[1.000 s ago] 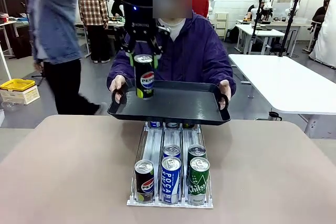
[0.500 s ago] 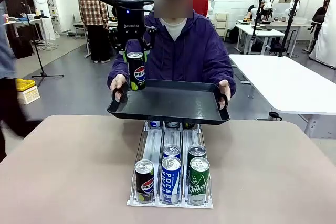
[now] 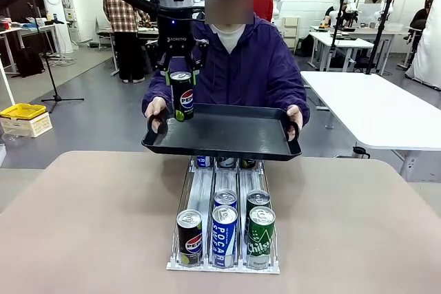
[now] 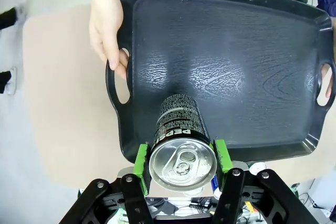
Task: Retrieve and hand over the desired beverage to the person.
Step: Place the picked can on the Handle tray extended by the person.
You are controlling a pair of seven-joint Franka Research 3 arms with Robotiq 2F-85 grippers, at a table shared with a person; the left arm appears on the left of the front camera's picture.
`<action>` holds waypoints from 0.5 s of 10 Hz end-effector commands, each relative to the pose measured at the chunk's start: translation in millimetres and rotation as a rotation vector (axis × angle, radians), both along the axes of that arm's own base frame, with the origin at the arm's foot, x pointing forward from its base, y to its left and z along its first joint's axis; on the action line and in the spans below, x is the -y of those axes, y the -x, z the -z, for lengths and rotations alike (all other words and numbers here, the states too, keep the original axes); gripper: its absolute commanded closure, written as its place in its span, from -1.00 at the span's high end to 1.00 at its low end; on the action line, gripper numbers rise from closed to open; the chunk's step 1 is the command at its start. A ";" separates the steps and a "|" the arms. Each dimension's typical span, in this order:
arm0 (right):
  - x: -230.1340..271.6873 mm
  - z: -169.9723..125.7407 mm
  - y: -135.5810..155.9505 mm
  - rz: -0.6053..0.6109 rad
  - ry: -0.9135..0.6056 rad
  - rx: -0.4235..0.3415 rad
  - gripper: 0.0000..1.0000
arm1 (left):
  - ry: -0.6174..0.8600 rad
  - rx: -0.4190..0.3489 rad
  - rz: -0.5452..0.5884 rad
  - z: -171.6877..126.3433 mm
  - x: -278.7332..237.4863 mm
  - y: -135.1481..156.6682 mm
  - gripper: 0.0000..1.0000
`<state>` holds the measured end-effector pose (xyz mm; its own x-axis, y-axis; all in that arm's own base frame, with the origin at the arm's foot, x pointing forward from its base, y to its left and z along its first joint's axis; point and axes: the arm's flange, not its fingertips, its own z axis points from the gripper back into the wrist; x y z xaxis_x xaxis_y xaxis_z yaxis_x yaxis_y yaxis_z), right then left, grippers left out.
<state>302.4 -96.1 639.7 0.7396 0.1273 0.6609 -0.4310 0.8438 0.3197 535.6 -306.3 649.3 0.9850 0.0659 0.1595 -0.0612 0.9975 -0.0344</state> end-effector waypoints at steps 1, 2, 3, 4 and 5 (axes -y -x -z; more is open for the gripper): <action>0.3 0.5 0.5 -0.018 -0.008 0.004 1.00 | 0.004 -0.006 0.013 -3.3 -3.7 -0.4 0.16; 0.3 0.5 0.5 -0.018 -0.008 0.004 1.00 | 0.004 -0.006 0.013 -3.3 -3.7 -0.4 0.16; 0.3 0.5 0.5 -0.018 -0.008 0.004 1.00 | 0.004 -0.006 0.013 -3.3 -3.7 -0.4 0.16; 0.3 0.5 0.5 -0.018 -0.008 0.004 1.00 | -0.001 -0.002 -0.001 1.0 -0.6 -0.5 0.16; 0.3 0.5 0.5 -0.018 -0.008 0.004 1.00 | 0.012 -0.032 -0.005 5.0 -7.6 -9.4 0.16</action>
